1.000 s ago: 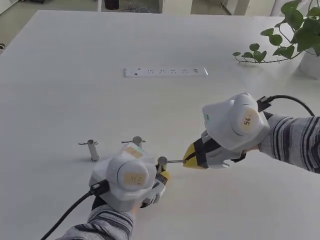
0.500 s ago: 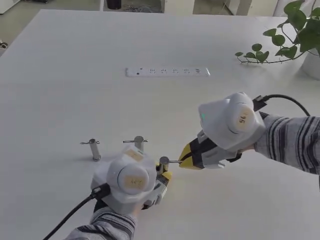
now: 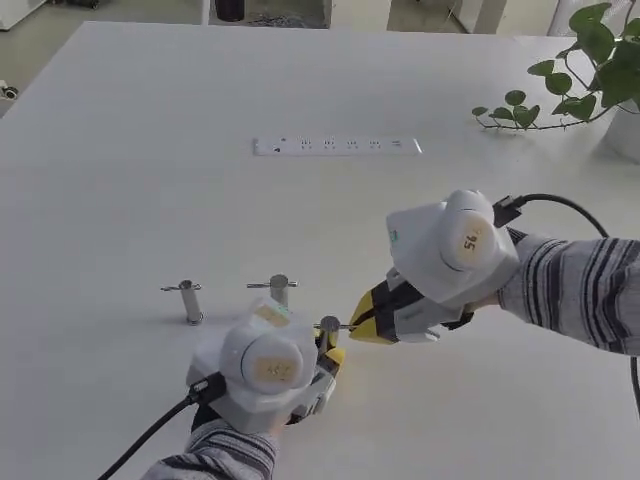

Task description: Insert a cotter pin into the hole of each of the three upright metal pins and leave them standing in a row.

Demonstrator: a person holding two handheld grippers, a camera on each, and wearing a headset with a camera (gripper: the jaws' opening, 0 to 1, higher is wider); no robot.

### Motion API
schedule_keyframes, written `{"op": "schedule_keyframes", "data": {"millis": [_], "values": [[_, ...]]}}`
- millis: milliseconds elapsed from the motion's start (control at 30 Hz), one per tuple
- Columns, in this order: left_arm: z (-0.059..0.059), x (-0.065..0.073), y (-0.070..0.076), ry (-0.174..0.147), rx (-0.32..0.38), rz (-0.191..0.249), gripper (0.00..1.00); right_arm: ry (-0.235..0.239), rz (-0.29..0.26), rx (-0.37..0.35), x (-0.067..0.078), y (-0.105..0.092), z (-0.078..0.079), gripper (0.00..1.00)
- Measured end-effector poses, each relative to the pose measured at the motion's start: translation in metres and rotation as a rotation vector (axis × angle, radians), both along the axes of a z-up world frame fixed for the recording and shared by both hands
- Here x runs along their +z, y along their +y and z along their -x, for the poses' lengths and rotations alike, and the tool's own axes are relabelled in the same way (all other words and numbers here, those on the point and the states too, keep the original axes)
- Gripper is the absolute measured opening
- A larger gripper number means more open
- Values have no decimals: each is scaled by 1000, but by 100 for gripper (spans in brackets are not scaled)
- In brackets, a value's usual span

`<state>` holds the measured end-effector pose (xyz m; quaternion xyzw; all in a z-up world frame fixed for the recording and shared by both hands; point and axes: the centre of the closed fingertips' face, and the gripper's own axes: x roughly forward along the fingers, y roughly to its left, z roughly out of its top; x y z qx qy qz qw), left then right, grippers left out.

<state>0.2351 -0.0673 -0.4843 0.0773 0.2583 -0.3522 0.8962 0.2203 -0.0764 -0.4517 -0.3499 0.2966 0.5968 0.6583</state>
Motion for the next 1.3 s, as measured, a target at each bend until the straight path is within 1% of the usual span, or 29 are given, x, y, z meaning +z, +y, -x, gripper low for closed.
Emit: {"op": "schedule_keyframes", "data": {"millis": [267, 300, 333, 367, 533, 667, 733, 833, 967, 1067, 1300], "values": [[0, 0, 1, 4, 6, 0, 10, -16, -11, -14, 1, 1, -1, 0], [0, 0, 1, 5, 7, 0, 10, -18, -14, -19, 2, 1, -2, 4], [0, 0, 1, 6, 7, 1, 10, -8, -19, -32, 3, 0, -2, 8], [0, 0, 0, 7, 7, 1, 10, -5, -22, -37, 5, -1, -2, 9], [1, 0, 0, 8, 9, 2, 10, -5, -24, -49, 10, -8, 0, 8], [1, 0, 0, 10, 9, 6, 10, 6, -27, -66, 10, -11, -1, 2], [1, 0, 0, 6, 9, 1, 10, 6, -27, -69, 9, -12, -1, 0], [1, 0, 1, 7, 15, 1, 10, 15, -44, -80, 9, -9, -1, 0], [1, 0, 1, 7, 14, 0, 10, 12, -42, -79, 9, -9, -1, 0], [1, 0, 1, 13, 21, 3, 10, 15, -45, -83, 9, -7, -1, 0], [1, 0, 2, 14, 27, 8, 10, 18, -51, -82, 9, -1, -2, 0]]}}
